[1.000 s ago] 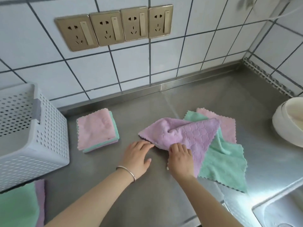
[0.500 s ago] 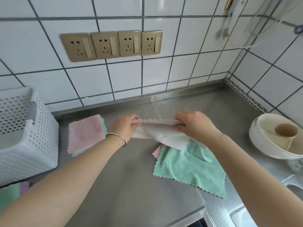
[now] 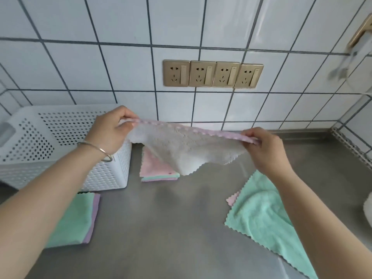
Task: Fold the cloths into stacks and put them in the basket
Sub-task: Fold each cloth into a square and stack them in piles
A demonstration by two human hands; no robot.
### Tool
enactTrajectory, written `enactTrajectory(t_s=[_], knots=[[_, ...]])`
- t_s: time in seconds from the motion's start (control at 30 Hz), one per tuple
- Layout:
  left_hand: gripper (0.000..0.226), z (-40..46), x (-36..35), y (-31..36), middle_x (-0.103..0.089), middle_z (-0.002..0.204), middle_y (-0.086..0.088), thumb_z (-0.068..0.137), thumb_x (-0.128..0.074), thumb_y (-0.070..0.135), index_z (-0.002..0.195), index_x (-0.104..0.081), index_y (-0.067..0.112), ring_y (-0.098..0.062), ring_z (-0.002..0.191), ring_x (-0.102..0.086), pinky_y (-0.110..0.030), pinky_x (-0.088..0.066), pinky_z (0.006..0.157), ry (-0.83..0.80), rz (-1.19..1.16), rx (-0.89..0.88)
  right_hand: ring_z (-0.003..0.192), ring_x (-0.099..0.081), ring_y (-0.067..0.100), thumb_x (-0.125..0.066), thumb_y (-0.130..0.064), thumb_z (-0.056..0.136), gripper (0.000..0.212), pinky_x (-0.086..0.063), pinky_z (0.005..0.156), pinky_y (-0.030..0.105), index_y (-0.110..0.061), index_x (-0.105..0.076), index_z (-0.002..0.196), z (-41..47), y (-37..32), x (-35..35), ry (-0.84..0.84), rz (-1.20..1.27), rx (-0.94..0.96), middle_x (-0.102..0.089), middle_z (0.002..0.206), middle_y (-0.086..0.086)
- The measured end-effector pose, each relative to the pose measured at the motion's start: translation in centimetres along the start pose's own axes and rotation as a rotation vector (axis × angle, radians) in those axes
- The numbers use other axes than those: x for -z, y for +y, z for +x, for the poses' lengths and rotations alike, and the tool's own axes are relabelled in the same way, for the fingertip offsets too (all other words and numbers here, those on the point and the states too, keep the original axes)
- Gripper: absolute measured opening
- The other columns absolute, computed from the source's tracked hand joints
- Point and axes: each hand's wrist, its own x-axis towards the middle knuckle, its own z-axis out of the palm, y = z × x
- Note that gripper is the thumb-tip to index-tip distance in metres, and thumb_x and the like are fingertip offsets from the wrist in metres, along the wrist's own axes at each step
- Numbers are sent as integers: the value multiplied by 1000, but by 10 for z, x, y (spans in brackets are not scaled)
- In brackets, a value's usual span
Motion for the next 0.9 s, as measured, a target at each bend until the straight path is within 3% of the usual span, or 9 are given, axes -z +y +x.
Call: enactTrajectory(t_s=[0.07,0.17,0.33,0.4,0.53,0.6,0.7,0.8,0.9], knots=[[16,-36,19,-16,-64,87,11,89,-56,14,89,-61,29,-4,73,-55,-6,-35,60,-164,32,-5,56,-50,1,-61,-11,86,14,-35,54,9,-22,-67,80,-21,1,-6,-212,115,-54,-61,66,-11],[9,-97,24,-50,-66,87,16,81,-49,44,82,-56,50,0,80,-59,-3,-36,68,-440,60,47,54,-46,1,-54,-3,88,29,-35,56,14,-26,-61,71,-57,17,-21,-561,121,-91,-55,60,-12],[52,-190,-9,-103,-54,75,51,94,-46,20,86,-49,71,26,77,-51,3,-34,70,-857,128,181,55,-40,0,-53,-13,89,31,-33,58,16,-36,-59,69,-134,74,-64,-959,-64,-271,-51,57,-22],[40,-219,-26,-119,-58,84,41,94,-46,18,99,-56,57,22,80,-50,4,-32,72,-966,164,240,54,-41,-1,-54,-23,87,33,-32,59,17,-40,-53,59,-160,95,-79,-1086,-196,-280,-51,56,-22],[20,-247,-51,-137,-62,99,5,93,-46,18,89,-63,28,-3,93,-47,-7,-34,74,-1148,245,315,49,-36,1,-55,-24,84,44,-30,57,18,-30,-38,44,-187,110,-90,-1215,-217,-349,-43,45,-15],[18,-246,-56,-141,-60,98,5,93,-47,22,96,-63,14,-10,95,-52,-16,-35,76,-1158,256,375,47,-37,0,-57,-21,86,49,-37,56,13,-28,-36,42,-187,111,-93,-1181,-192,-420,-40,41,-14],[22,-231,-60,-149,-49,79,10,93,-48,28,71,-47,26,-14,82,-49,-15,-35,61,-1066,221,466,49,-38,3,-59,-13,87,45,-41,55,17,-22,-35,50,-178,113,-105,-1062,-141,-511,-35,47,-11],[11,-211,-66,-148,-53,87,4,91,-52,25,85,-60,21,-13,77,-49,-10,-33,55,-831,146,576,53,-43,9,-57,-15,89,25,-35,53,21,-16,-54,64,-165,111,-120,-912,-103,-571,-48,59,-4],[10,-195,-77,-153,-62,90,0,90,-55,28,80,-57,25,-17,83,-56,-21,-37,61,-636,79,689,62,-46,15,-57,-18,89,14,-33,58,25,-12,-62,76,-157,112,-134,-753,-12,-677,-53,68,3]])
